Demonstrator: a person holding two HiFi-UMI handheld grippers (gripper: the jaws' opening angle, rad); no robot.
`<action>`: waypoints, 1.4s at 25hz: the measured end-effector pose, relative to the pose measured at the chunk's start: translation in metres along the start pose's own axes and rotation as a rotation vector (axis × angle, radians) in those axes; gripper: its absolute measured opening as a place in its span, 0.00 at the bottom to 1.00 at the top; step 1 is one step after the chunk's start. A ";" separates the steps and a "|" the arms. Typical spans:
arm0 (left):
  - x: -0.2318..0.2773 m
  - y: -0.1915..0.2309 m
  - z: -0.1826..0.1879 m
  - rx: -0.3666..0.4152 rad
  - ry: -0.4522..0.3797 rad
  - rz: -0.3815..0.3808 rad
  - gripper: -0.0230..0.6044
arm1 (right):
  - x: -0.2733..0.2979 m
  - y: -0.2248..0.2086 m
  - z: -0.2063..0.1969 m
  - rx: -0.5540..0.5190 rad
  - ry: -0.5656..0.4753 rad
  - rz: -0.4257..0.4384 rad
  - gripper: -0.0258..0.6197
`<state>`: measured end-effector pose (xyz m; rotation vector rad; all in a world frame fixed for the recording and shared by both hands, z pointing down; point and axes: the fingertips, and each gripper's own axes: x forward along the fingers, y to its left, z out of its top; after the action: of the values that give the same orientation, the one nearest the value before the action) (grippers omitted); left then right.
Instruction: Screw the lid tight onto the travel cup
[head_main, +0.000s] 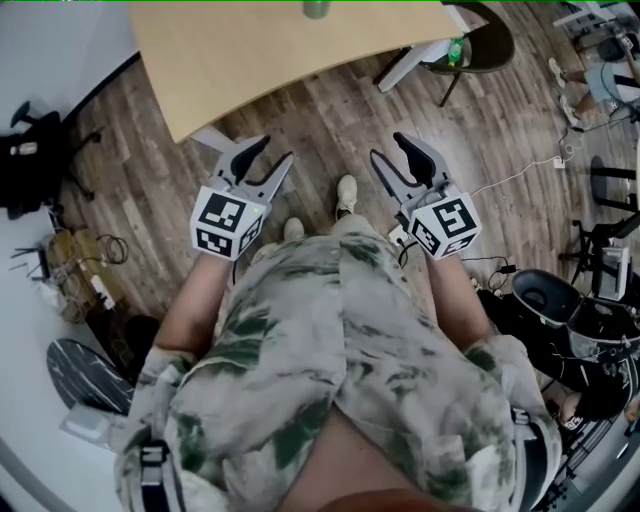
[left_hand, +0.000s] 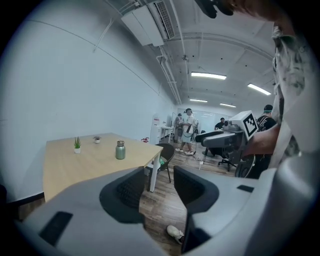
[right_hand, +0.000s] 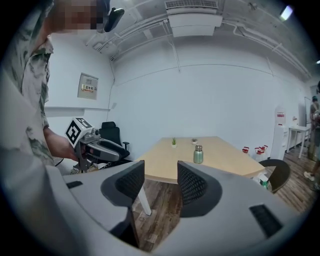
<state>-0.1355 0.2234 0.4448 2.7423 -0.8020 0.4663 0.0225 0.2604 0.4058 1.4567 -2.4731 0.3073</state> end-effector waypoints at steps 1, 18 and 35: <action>0.005 0.003 0.003 -0.002 0.002 0.014 0.32 | 0.004 -0.008 0.000 -0.002 0.001 0.012 0.38; 0.165 0.034 0.076 -0.035 0.024 0.193 0.37 | 0.066 -0.183 0.031 -0.041 -0.020 0.208 0.38; 0.244 0.100 0.088 -0.024 0.054 0.237 0.45 | 0.089 -0.252 0.028 -0.005 -0.026 0.166 0.39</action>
<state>0.0239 -0.0034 0.4686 2.6118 -1.1163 0.5696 0.1987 0.0583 0.4216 1.2636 -2.6185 0.3149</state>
